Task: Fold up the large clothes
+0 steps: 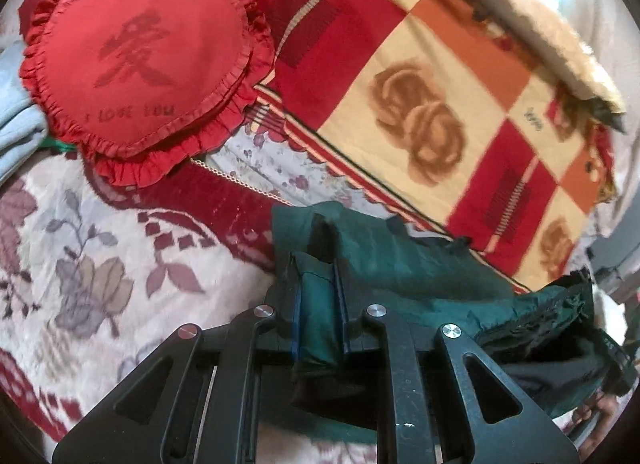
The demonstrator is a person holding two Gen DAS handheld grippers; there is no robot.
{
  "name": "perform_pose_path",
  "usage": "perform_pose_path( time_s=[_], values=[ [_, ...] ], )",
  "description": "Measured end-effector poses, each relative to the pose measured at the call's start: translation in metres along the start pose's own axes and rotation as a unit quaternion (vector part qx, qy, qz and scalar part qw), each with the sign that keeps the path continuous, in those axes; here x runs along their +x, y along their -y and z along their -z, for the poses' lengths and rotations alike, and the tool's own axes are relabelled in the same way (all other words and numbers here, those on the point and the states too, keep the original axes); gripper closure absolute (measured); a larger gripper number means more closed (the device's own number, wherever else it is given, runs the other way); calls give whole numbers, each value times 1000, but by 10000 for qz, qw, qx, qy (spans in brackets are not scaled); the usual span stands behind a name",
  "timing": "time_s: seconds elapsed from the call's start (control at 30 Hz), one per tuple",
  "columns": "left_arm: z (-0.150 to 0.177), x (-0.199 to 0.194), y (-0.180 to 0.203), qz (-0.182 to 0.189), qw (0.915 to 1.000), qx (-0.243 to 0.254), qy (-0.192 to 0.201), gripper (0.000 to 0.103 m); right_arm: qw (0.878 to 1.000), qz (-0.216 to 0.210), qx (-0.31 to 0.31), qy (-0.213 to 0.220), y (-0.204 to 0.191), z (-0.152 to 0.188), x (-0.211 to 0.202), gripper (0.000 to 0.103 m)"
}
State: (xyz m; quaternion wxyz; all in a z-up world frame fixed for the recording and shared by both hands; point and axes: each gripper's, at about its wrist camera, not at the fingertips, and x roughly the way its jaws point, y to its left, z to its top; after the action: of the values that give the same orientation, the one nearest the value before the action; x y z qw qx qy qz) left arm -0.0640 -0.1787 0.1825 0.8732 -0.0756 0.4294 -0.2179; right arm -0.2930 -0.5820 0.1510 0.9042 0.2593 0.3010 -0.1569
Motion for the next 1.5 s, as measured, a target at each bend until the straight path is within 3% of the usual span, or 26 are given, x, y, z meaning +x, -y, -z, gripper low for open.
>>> perform_pose_path(
  time_s=[0.17, 0.4, 0.5, 0.6, 0.63, 0.7, 0.73, 0.77, 0.8, 0.83, 0.97, 1.07, 1.17, 1.27, 1.37, 1.5],
  values=[
    [-15, 55, -3, -153, 9993, -280, -209, 90, 9995, 280, 22, -162, 6, -13, 46, 90],
    [-31, 103, 1, -245, 9989, -262, -295, 89, 9982, 526, -59, -270, 5, -31, 102, 90],
    [-31, 124, -4, -114, 9980, -410, -469, 84, 9963, 610, 257, -541, 15, -28, 136, 89],
    [-31, 129, -9, 115, 9973, -475, -543, 79, 9958, 503, 470, -606, 26, -23, 150, 81],
    [-33, 125, -10, 222, 9973, -459, -527, 74, 9961, 447, 526, -544, 28, -23, 147, 79],
    [-38, 115, -13, 372, 9974, -464, -400, 53, 9969, 293, 613, -396, 32, -27, 134, 69],
    [-42, 104, -17, 359, 9978, -529, -189, 36, 9971, 238, 647, -311, 33, -30, 126, 67],
    [-46, 91, -23, 364, 9970, -676, 71, 27, 9971, 203, 701, -196, 33, -32, 114, 55],
    [-49, 79, -28, 437, 9952, -830, 261, 25, 9970, 246, 733, -67, 34, -34, 103, 37],
    [-51, 72, -32, 496, 9940, -914, 338, 24, 9967, 277, 755, 129, 35, -35, 90, 33],
    [-46, 54, -31, 498, 9939, -912, 378, 24, 9984, -99, 520, 207, 19, -30, 55, 35],
    [-31, 55, -19, 255, 9967, -715, 299, 24, 9995, -264, -170, 22, -20, -13, 52, 42],
    [-13, 69, -4, -18, 9987, -499, 100, 24, 9948, -174, -940, -349, -62, 5, 74, 51],
    [2, 87, 8, -254, 9992, -280, -92, 24, 9896, 30, -1373, -436, -84, 13, 99, 53],
    [2, 112, 18, -724, 9968, 37, -342, 24, 9851, 366, -1624, -438, -96, 11, 129, 53],
    [4, 137, 13, -861, 9951, 44, -489, 22, 9839, 690, -1504, -678, -87, 7, 173, 53]
  ],
)
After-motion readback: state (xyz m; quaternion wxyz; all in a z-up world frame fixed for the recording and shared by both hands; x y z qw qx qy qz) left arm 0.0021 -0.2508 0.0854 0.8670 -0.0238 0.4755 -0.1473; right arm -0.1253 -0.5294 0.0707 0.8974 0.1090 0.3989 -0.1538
